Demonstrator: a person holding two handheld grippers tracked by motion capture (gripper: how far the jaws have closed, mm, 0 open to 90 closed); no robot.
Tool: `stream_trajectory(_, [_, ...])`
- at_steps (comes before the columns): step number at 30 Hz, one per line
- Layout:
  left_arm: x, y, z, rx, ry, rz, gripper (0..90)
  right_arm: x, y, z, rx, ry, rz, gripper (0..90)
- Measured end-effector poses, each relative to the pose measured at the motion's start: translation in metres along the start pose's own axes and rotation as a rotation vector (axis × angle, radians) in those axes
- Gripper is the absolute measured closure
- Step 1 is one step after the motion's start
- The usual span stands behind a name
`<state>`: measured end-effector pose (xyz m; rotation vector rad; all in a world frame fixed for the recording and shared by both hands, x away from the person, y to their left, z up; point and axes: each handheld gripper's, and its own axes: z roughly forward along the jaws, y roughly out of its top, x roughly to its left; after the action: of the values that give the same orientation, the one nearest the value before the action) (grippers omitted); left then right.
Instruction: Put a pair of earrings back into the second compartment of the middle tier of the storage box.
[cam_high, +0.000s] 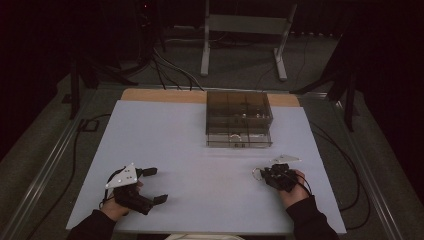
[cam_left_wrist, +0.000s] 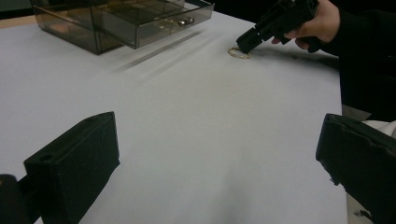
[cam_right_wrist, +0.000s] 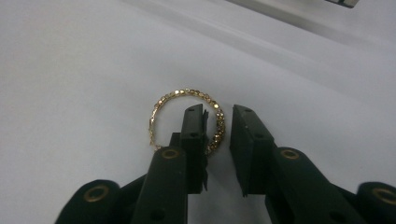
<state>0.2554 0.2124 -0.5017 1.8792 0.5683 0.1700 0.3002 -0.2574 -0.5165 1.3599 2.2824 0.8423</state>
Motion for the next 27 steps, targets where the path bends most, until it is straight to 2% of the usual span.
stream_trajectory(2, [-0.001, 0.000, 0.000, -0.001, -0.002, 0.003, 0.3, 0.000, 0.000, 0.000, 0.004, -0.010, 0.001, 80.8])
stream_trajectory(5, [0.000, 0.000, 0.000, -0.001, -0.001, 0.000, 0.4, -0.004, 0.002, 0.000, 0.013, -0.001, 0.020, 85.9])
stream_trajectory(11, [0.000, 0.000, 0.000, -0.001, 0.000, 0.000, 0.4, -0.003, 0.002, 0.000, 0.010, -0.003, 0.020, 86.6])
stream_trajectory(16, [0.000, 0.000, 0.000, -0.002, -0.001, 0.000, 0.4, -0.003, 0.002, -0.002, 0.016, 0.015, 0.025, 86.7])
stream_trajectory(27, [0.000, 0.000, 0.000, -0.003, -0.001, 0.000, 0.4, -0.003, 0.008, -0.015, -0.028, 0.036, 0.037, 86.7])
